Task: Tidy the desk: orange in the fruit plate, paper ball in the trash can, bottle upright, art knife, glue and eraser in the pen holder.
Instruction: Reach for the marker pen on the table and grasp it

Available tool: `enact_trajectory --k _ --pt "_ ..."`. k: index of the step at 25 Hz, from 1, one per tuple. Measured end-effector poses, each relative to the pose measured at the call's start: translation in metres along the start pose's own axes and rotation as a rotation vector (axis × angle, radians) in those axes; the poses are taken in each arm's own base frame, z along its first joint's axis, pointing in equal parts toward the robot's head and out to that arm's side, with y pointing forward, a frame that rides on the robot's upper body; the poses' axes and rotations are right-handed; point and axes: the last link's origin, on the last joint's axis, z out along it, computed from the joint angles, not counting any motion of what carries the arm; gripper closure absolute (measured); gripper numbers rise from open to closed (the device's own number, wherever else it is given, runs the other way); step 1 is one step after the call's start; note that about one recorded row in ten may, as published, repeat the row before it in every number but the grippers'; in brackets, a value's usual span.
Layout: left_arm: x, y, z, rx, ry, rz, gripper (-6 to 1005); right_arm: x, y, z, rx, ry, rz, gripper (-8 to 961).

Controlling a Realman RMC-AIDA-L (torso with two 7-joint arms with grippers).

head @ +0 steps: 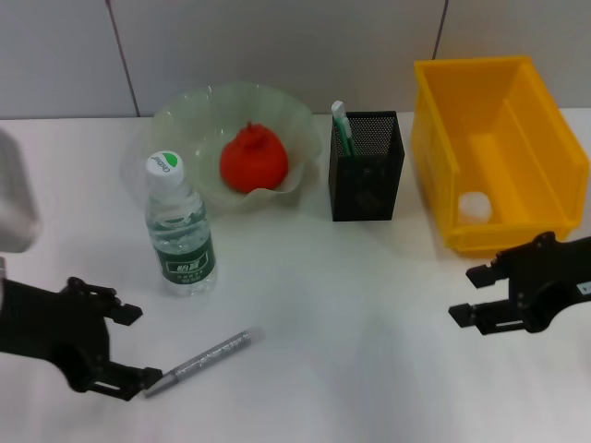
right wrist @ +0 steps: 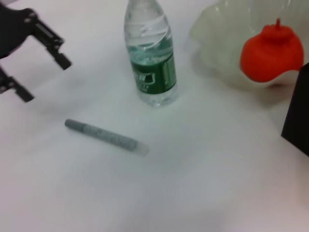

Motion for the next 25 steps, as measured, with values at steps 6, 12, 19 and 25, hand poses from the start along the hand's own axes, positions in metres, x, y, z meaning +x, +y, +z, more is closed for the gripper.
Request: enact_trajectory --k 6,12,19,25 --pt "0.023 0.000 0.021 -0.062 -0.087 0.000 254 0.009 -0.014 -0.001 -0.018 0.006 0.074 381" --pt "0.028 -0.003 0.029 -0.061 -0.101 -0.020 259 0.012 -0.029 -0.004 -0.009 0.113 0.180 381" --pt "0.031 -0.008 0.040 0.015 -0.148 -0.010 264 0.010 -0.034 -0.008 0.029 0.188 0.200 382" --pt "0.032 0.002 0.060 0.037 -0.213 0.067 268 0.008 -0.035 -0.006 0.037 0.204 0.208 381"
